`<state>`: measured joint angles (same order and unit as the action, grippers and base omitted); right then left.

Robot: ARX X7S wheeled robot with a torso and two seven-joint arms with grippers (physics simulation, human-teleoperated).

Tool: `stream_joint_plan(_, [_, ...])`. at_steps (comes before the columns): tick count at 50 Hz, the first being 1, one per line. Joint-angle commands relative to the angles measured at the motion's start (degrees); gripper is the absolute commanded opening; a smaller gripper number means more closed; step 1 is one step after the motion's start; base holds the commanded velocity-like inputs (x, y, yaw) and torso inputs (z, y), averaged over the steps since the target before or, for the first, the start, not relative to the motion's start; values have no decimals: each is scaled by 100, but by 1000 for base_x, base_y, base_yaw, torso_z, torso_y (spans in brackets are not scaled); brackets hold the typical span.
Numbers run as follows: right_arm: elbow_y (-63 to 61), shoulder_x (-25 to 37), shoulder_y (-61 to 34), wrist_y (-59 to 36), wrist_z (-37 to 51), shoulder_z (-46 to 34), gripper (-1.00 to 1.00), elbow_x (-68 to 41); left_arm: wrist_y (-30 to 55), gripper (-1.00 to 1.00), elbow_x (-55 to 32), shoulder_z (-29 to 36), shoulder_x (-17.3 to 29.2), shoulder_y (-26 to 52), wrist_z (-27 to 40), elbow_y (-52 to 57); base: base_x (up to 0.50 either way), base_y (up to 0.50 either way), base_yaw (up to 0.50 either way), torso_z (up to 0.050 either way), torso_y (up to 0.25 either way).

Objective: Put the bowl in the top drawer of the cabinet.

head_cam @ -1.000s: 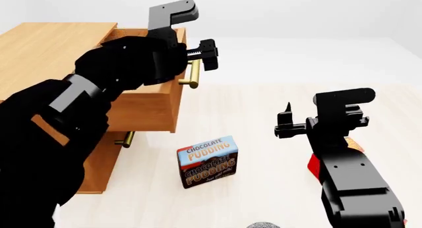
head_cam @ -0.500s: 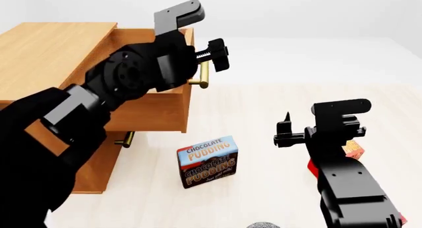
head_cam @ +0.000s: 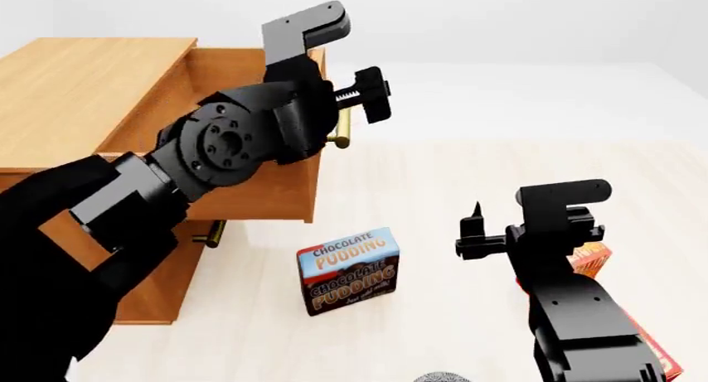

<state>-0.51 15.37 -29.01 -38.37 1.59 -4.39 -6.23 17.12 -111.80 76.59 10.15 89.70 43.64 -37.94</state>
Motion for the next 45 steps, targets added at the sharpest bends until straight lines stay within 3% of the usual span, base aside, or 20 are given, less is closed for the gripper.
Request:
stream_joint_plan(1, [-147,32,41,-103,26,-41,100,-5,-361,100,150,-148,-106,356,126,3521,0,0,-3,0,0])
stream_joint_plan(19, [-345,70,54,-252,73,-100,100,-16,-228,100,860,-38,301,991,505,3973,0,0,-1,0,1])
stream_joint_plan(37, [-823,170,-142,-656,291,374,100,-173,-581,100,182,-346,1414,-27,631,5950,0,0,0,0,0])
stream_joint_plan(45, [-1230,272,-151,-865,475,600,100,-153,-677,100,412,-143,1748,-676,557,6617,0,0,0,0,0])
